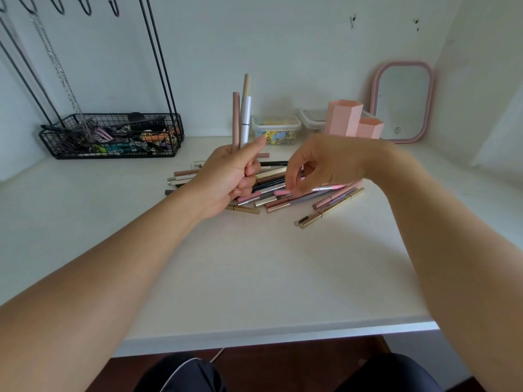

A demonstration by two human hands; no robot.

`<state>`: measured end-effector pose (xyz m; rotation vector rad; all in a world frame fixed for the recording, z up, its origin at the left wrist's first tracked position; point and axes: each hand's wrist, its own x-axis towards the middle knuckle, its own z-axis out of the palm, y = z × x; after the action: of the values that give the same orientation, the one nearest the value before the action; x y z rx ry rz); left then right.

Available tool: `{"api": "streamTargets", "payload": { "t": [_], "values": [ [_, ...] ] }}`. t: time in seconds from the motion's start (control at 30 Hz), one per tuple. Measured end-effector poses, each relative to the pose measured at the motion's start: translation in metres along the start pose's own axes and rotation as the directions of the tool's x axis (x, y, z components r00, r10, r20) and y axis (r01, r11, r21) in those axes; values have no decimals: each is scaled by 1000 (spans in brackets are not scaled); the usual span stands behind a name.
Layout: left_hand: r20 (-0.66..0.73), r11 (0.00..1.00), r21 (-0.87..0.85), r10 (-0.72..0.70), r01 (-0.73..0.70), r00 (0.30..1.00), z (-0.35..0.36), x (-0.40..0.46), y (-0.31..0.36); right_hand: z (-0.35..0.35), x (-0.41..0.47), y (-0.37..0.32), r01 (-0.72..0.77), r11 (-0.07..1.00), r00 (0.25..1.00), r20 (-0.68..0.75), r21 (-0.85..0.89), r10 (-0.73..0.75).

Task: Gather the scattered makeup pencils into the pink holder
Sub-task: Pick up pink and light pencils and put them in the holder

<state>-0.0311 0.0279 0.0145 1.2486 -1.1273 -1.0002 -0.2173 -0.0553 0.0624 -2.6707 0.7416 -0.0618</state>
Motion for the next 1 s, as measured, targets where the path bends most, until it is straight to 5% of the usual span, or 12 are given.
{"api": "streamTargets", "payload": {
  "t": [0.13,0.27,0.47,0.63,0.83,0.93,1.0],
  "values": [
    [26,1000,3,2,-2,1000,1,-1,-1,-9,0,5,98,965,957,-290,245,-24],
    [74,999,-41,2,1,997,2,-3,1,-9,4,-1,301,791,859,-512,532,17],
    [137,998,-60,36,-28,990,7,-4,-1,-1,15,-8,405,449,839,-519,797,164],
    [147,998,53,11,-19,989,7,-4,-5,9,22,-14,422,331,864,-485,844,135],
    [131,997,71,-32,23,991,7,-3,-5,20,26,-18,378,436,874,-470,817,123],
    [87,997,70,-22,16,996,5,-3,0,6,13,-8,188,749,913,-395,636,106],
    [37,999,31,-30,29,999,3,-3,3,-5,-1,-5,38,920,987,-160,390,27]
  ]
}}
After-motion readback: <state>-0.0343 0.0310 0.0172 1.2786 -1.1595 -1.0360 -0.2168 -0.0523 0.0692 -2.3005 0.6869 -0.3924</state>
